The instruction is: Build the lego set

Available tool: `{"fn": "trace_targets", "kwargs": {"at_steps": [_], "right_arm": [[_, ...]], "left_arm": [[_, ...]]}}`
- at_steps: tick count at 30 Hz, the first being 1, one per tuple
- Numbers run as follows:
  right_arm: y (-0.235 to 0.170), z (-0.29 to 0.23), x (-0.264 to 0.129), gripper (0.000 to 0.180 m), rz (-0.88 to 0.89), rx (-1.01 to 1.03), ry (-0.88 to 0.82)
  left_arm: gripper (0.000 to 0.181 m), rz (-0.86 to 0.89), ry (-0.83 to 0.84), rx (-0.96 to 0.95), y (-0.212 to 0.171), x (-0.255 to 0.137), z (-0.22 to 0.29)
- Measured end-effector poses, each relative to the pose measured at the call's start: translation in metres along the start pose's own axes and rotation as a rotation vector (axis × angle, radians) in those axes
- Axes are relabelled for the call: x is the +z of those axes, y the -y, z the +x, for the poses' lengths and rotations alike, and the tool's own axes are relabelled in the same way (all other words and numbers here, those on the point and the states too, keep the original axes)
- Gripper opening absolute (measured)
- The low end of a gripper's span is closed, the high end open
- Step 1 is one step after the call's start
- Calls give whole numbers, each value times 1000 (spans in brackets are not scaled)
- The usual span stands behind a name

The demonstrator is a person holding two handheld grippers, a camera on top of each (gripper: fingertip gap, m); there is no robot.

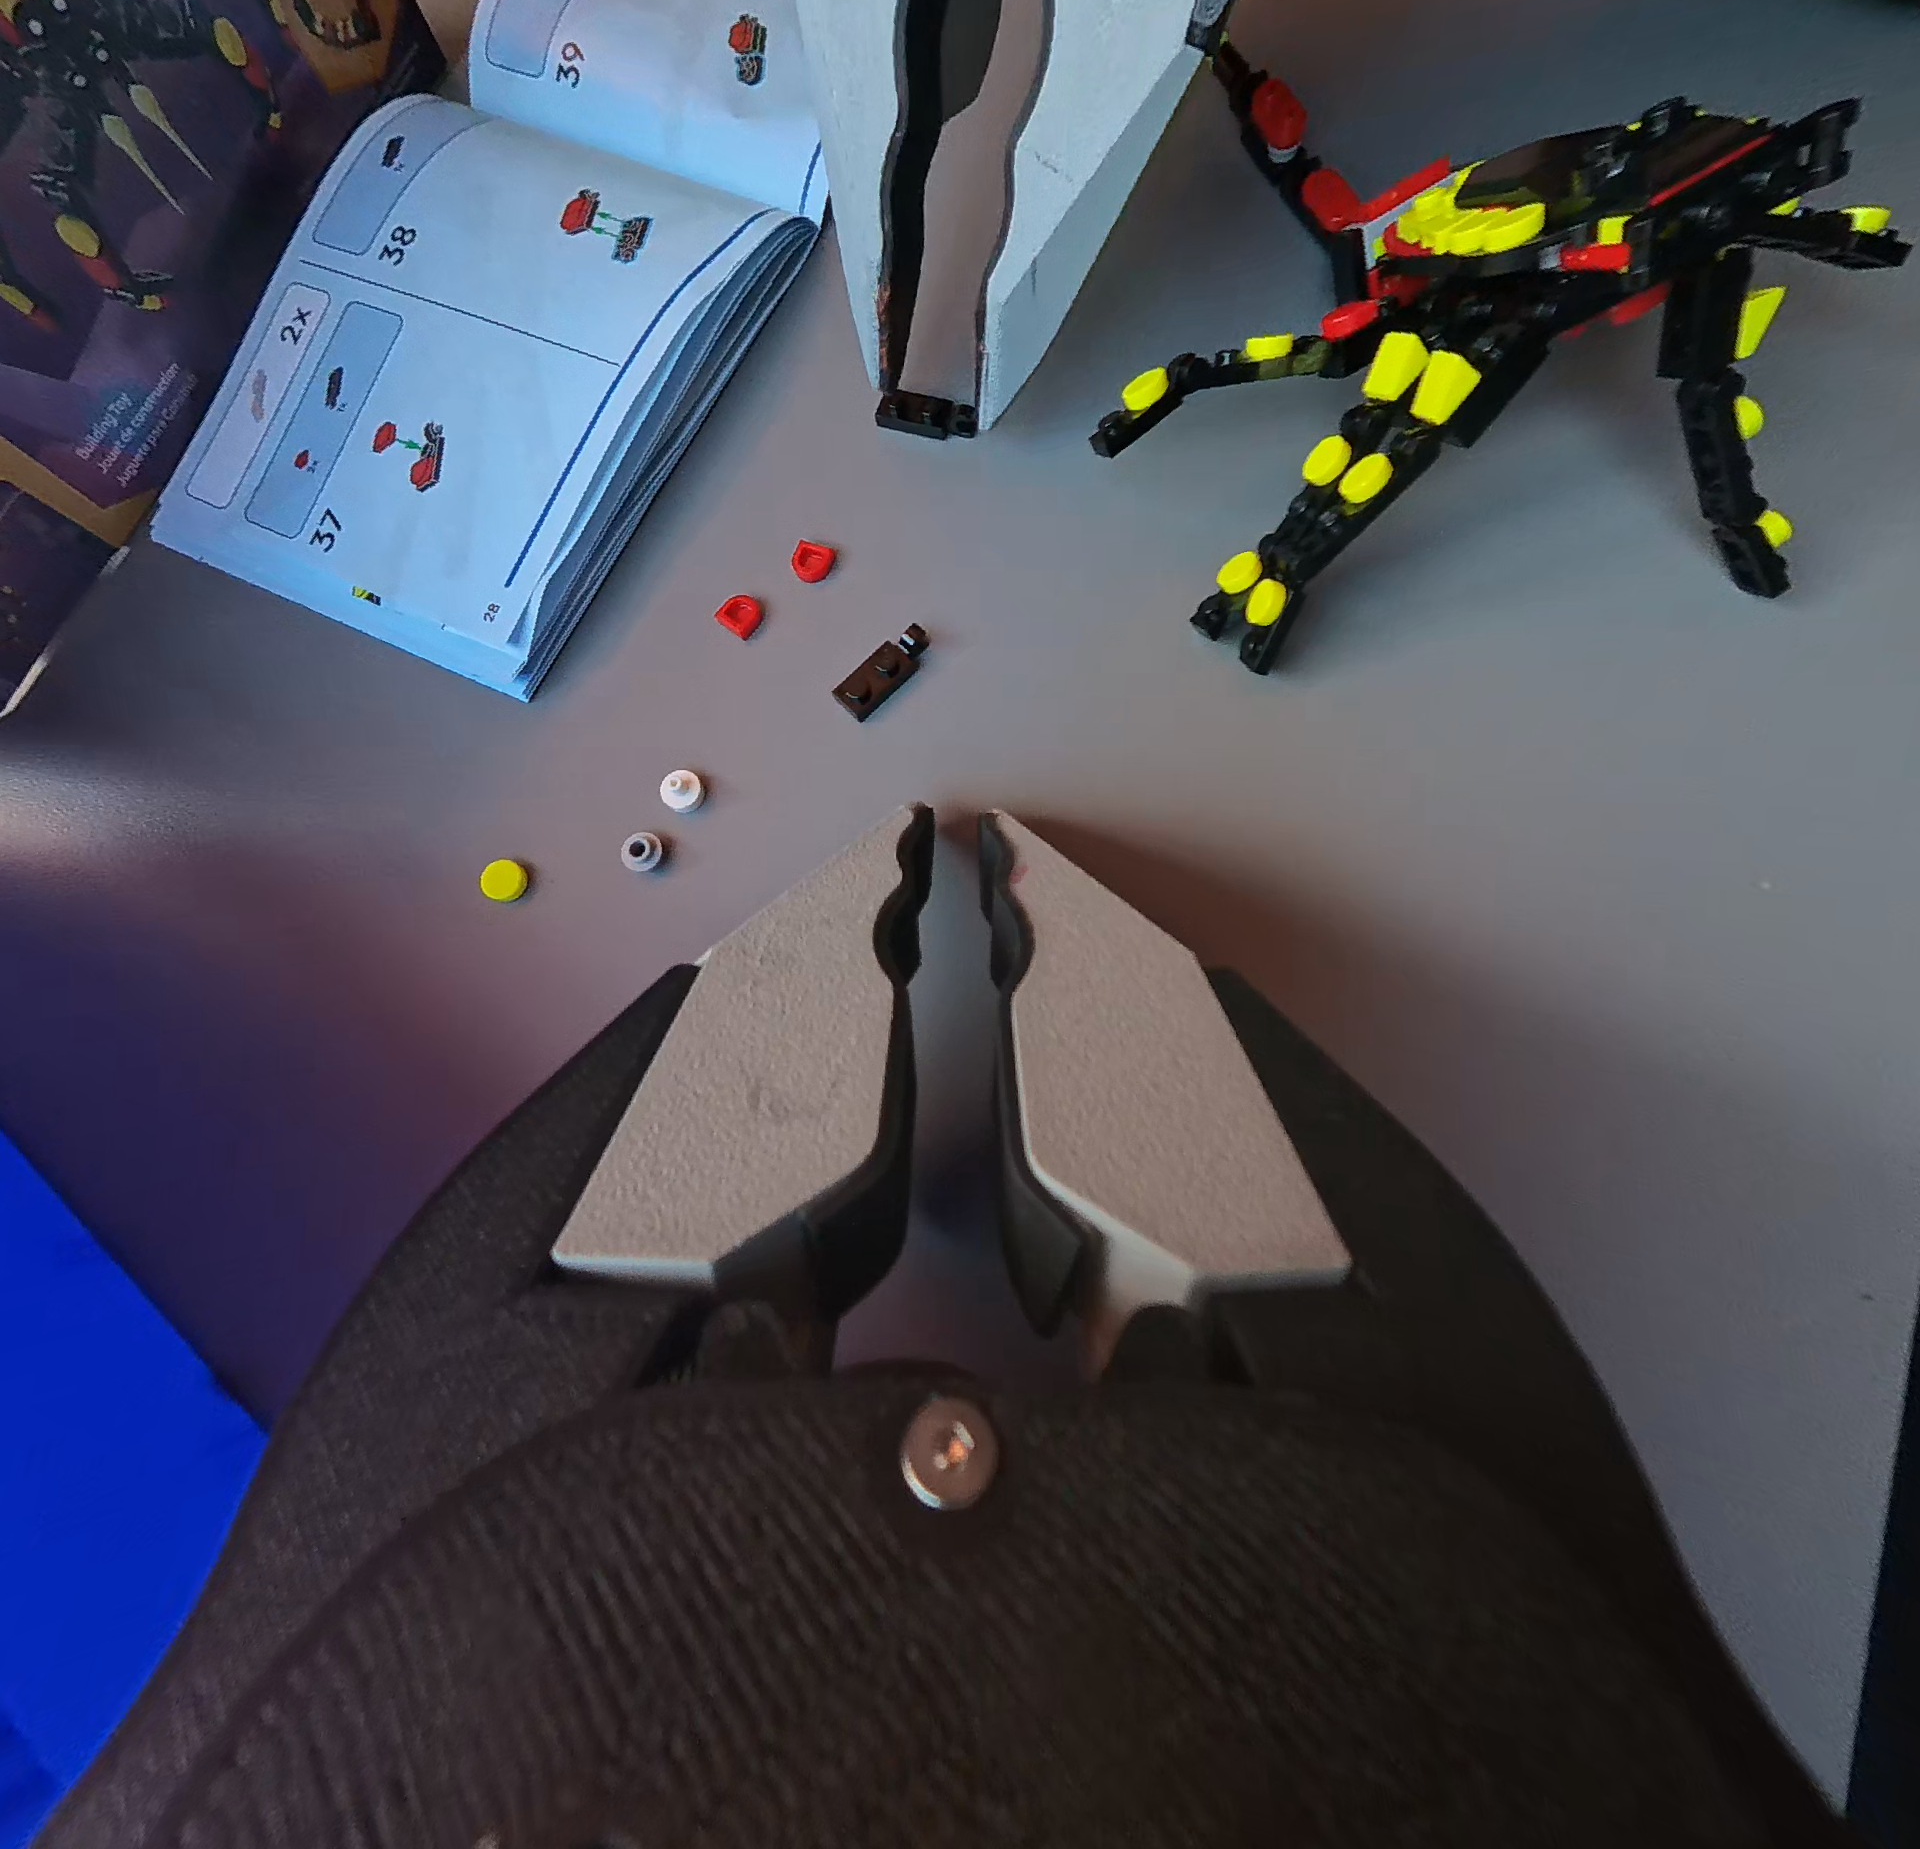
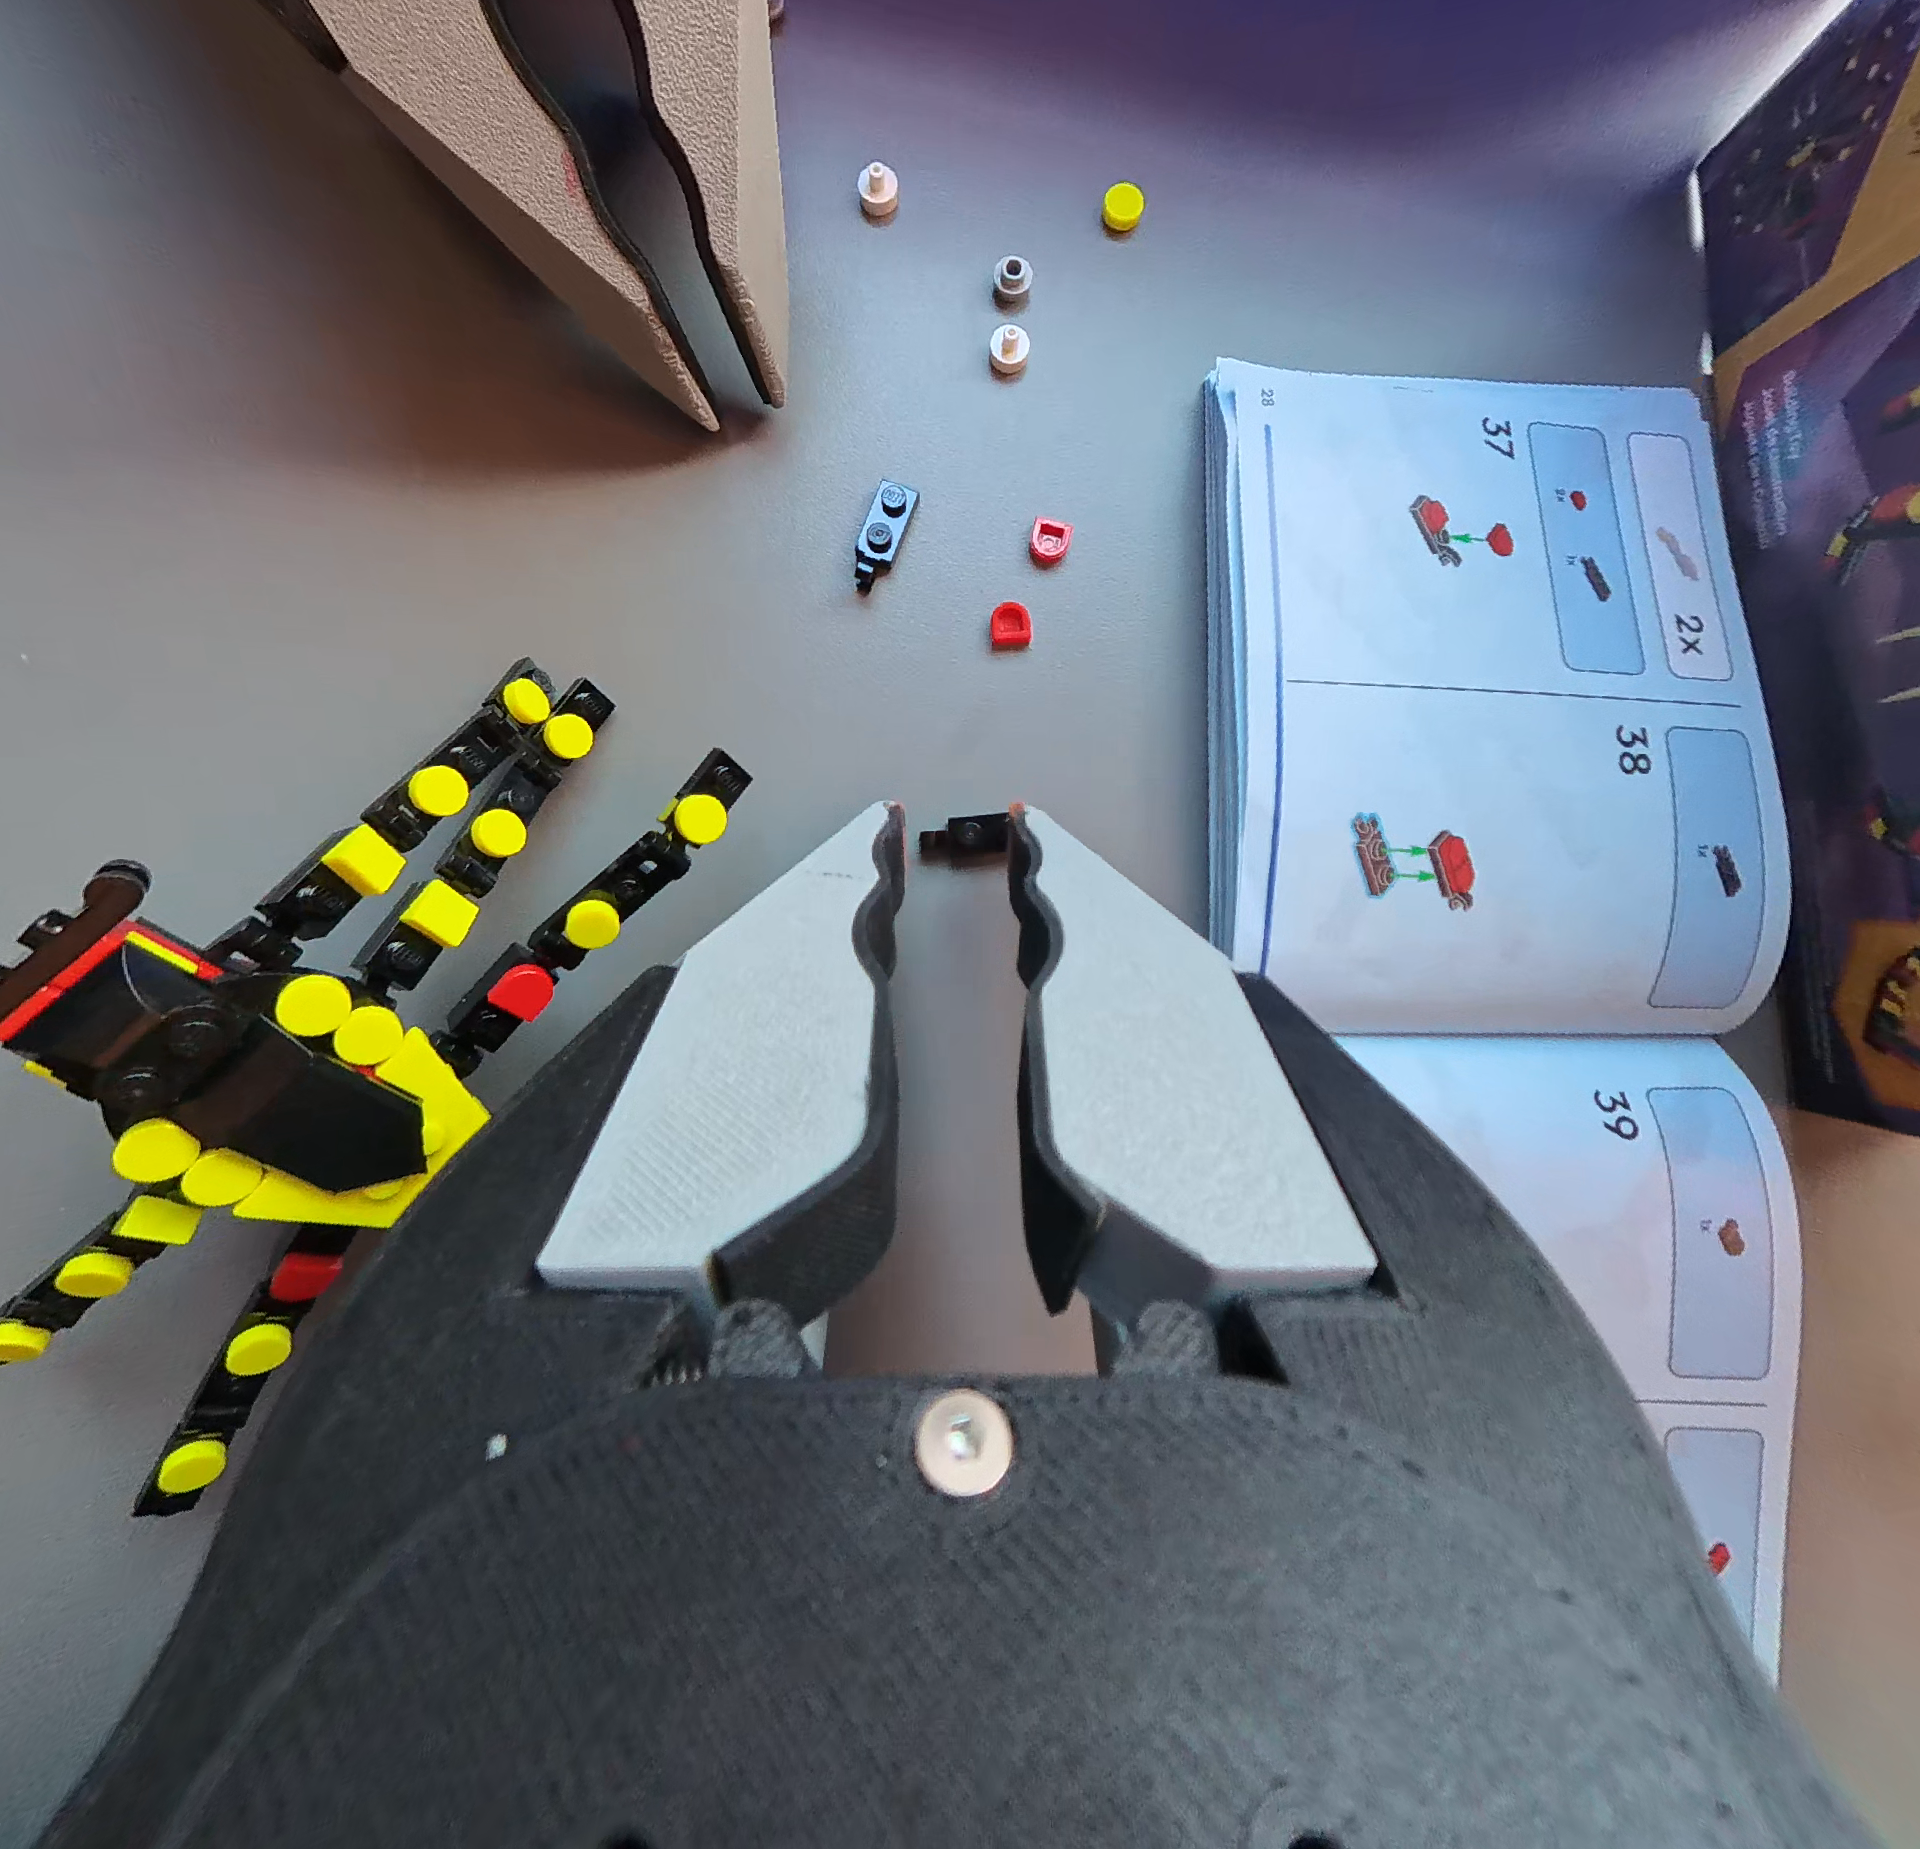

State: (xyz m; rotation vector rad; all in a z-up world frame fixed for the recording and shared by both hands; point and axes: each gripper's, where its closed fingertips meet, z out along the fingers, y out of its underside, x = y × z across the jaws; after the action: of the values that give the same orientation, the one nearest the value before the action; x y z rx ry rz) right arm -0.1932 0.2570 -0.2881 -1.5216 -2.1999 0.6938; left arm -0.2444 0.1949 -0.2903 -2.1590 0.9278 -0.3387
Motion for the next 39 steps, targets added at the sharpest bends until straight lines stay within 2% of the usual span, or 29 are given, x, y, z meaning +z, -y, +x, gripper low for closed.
{"fn": "trace_targets", "kwargs": {"at_steps": [1,19,39], "right_arm": [[0,0,0,17,1,0,0],[35,16,-34,9,284,94,-18],[50,3,-38,2,362,104,55]], "left_arm": [[6,0,0,0,0,0,0],[6,3,-3,0,0,0,0],[7,-1,7,6,-1,-1,-1]]}}
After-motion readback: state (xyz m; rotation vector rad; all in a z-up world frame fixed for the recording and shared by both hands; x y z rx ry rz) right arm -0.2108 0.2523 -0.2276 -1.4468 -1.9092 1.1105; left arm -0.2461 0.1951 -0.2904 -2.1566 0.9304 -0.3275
